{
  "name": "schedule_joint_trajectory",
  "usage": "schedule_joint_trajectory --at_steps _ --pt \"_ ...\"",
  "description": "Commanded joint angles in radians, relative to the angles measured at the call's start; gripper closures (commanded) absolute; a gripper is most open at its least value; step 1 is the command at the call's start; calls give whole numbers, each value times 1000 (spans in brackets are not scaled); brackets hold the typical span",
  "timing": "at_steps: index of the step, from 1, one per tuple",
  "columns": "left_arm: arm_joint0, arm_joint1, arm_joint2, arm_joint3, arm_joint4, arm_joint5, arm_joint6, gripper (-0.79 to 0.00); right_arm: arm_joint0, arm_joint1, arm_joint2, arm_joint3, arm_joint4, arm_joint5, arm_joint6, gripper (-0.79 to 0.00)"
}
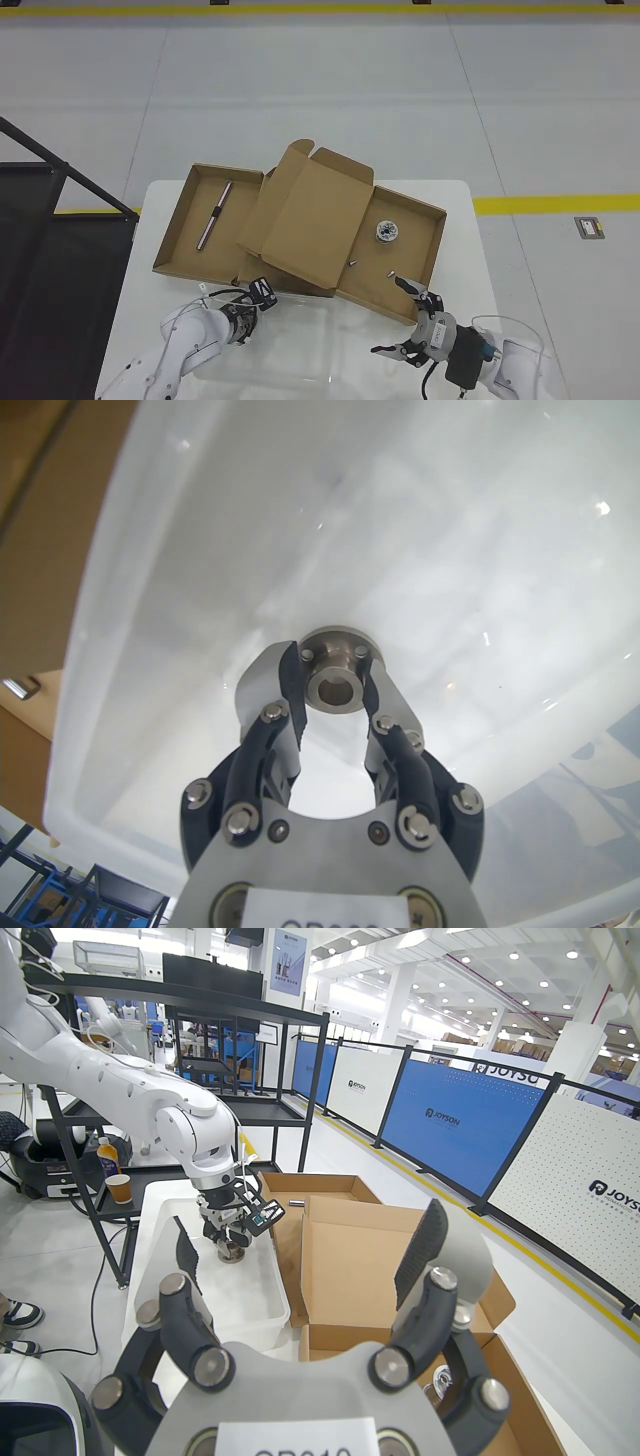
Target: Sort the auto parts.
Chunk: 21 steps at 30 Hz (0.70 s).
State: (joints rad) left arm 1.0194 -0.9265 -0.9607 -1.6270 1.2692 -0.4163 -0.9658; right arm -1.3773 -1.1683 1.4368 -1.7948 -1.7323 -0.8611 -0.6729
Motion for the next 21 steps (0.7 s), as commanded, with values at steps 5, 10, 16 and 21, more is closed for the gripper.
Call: schedule_joint_trajectory --at_steps 5,10,16,21 --pt "3 -5 0 6 9 2 -2 -99 0 0 0 0 0 0 -1 -785" --pt "7 -7 -7 -3 14 4 -4 0 0 0 0 0 0 0 -1 -785" --pt "43 4 -71 -92 -10 -6 -7 0 0 0 0 0 0 0 -1 -785" --pt "117 25 -177 -227 -104 -66 -3 0 0 0 0 0 0 0 -1 -785"
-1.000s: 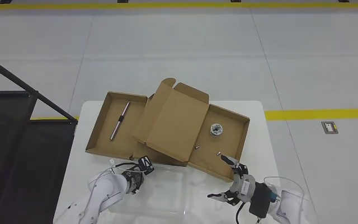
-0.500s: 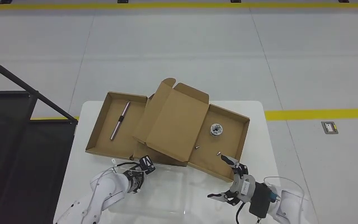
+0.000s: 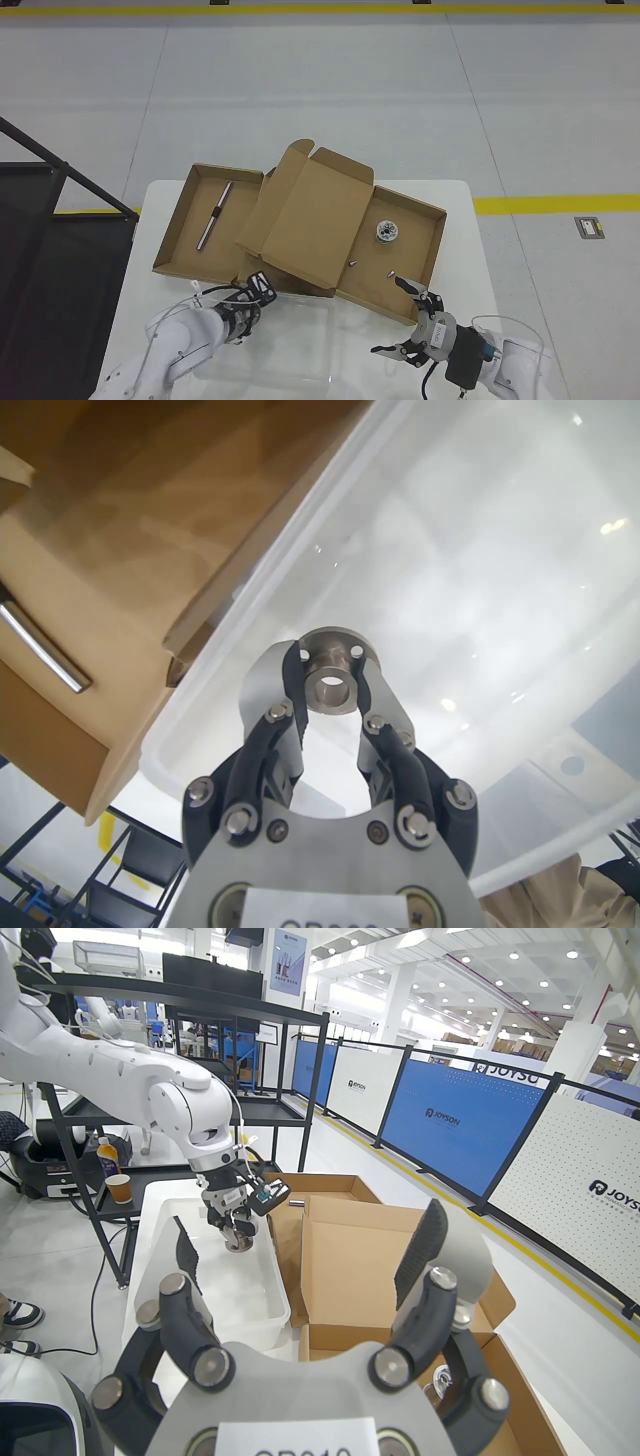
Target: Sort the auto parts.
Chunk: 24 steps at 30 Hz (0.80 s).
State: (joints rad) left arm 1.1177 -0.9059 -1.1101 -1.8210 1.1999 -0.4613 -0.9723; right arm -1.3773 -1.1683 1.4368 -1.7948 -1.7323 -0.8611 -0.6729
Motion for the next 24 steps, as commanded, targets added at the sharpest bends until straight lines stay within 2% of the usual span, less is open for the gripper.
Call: schedule_joint_trajectory --at_steps 1,7,13,18,21,24 --pt "39 10 -54 -63 -84 -54 9 0 0 0 0 0 0 0 -1 -785" --pt "150 45 -271 -198 -338 -204 45 0 0 0 0 0 0 0 -1 -785" --pt "200 62 -470 -183 -620 -299 179 0 0 0 0 0 0 0 -1 -785" --pt "178 74 -539 -100 -899 -396 236 0 0 0 0 0 0 0 -1 -785" --pt "133 80 -549 -38 -1034 -450 253 0 0 0 0 0 0 0 -1 -785" --pt "94 84 -519 24 -1194 -511 271 0 0 0 0 0 0 0 -1 -785"
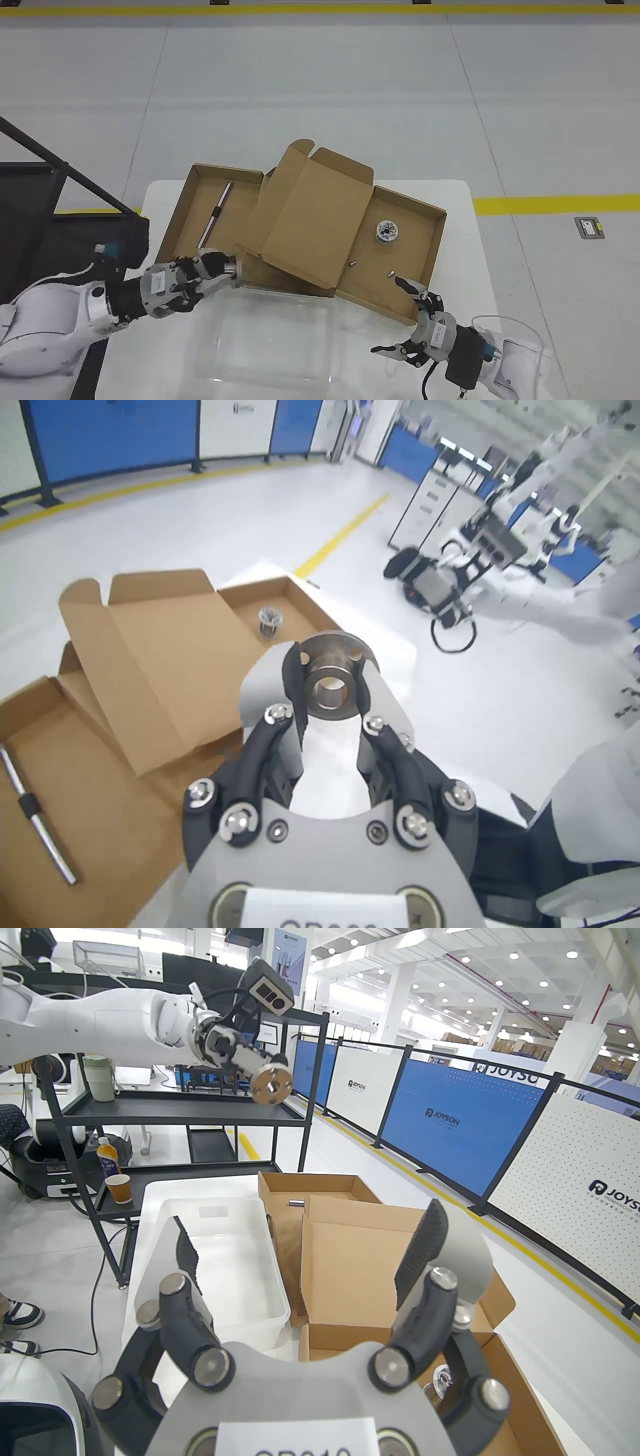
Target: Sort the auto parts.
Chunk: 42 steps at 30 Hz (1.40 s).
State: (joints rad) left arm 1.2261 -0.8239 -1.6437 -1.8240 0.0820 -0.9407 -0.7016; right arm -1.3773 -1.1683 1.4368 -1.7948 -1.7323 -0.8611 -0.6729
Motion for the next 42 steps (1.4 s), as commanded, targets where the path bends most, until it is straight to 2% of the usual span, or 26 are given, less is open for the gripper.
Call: schedule_joint_trajectory --at_steps 1,5,9,14,17,20,23,27,31,37,42 --pt "-33 4 24 49 -121 -48 -6 0 0 0 0 0 0 0 -1 -785" --pt "-96 11 76 121 -315 -72 -38 0 0 0 0 0 0 0 -1 -785" --pt "-143 15 102 152 -434 -72 -78 0 0 0 0 0 0 0 -1 -785" --pt "-157 13 87 163 -428 -72 -106 0 0 0 0 0 0 0 -1 -785" --pt "-147 10 36 150 -276 -72 -79 0 0 0 0 0 0 0 -1 -785" --pt "-112 -2 -12 116 -38 -55 23 0 0 0 0 0 0 0 -1 -785" --pt "-92 -16 -37 57 268 94 131 0 0 0 0 0 0 0 -1 -785" --pt "-92 -33 31 33 593 313 236 0 0 0 0 0 0 0 -1 -785" --pt "-165 -48 151 105 779 475 252 0 0 0 0 0 0 0 -1 -785" --pt "-304 -78 307 282 920 630 259 0 0 0 0 0 0 0 -1 -785" --pt "-419 -106 421 435 983 688 224 0 0 0 0 0 0 0 -1 -785"
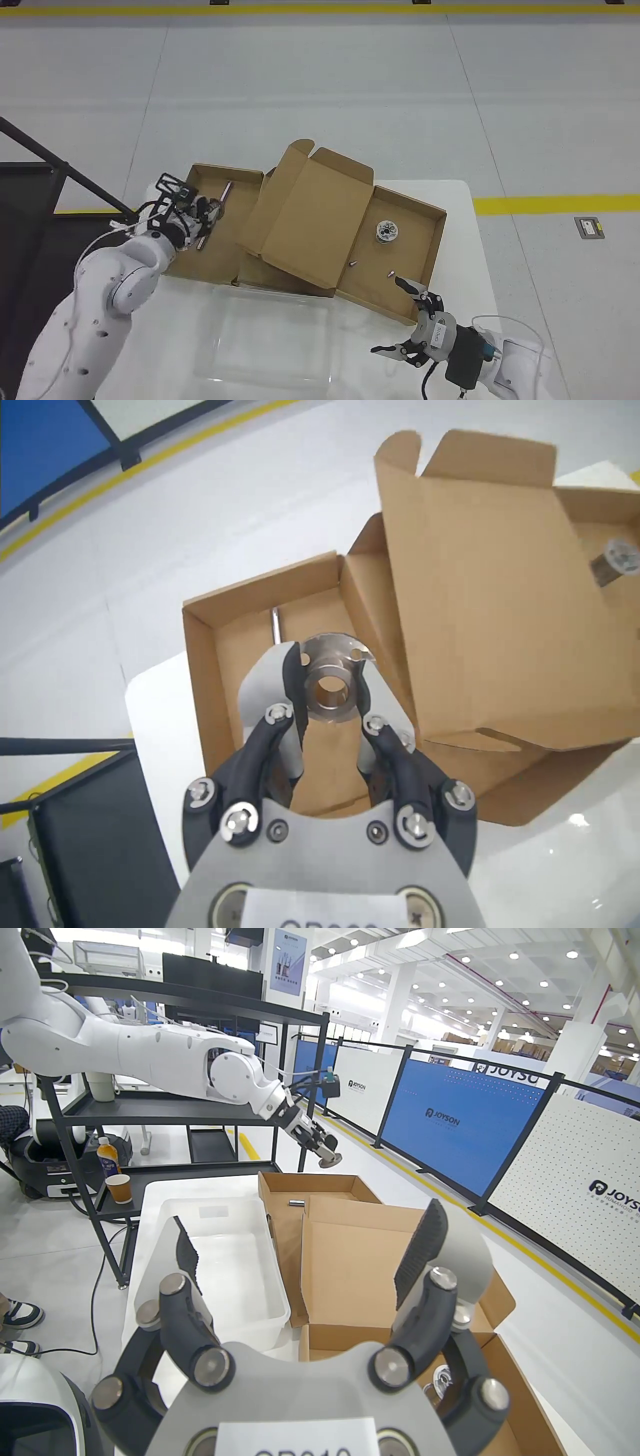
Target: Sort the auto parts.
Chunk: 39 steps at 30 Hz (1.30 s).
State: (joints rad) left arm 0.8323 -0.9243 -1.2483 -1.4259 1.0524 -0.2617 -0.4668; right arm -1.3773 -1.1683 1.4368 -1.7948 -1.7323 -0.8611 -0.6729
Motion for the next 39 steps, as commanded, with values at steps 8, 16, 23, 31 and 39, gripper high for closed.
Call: schedule_joint_trajectory --at_steps 8,16,23,31,39 --pt "-148 -62 191 248 58 48 13 0 0 0 0 0 0 0 -1 -785" --pt "-240 -120 307 420 58 52 20 0 0 0 0 0 0 0 -1 -785" --pt "-288 -158 360 519 57 51 19 -108 0 0 0 0 0 0 -1 -785" --pt "-310 -177 354 570 39 33 51 -397 0 0 0 0 0 0 -1 -785" --pt "-231 -127 216 387 37 -36 83 -683 0 0 0 0 0 0 -1 -785"
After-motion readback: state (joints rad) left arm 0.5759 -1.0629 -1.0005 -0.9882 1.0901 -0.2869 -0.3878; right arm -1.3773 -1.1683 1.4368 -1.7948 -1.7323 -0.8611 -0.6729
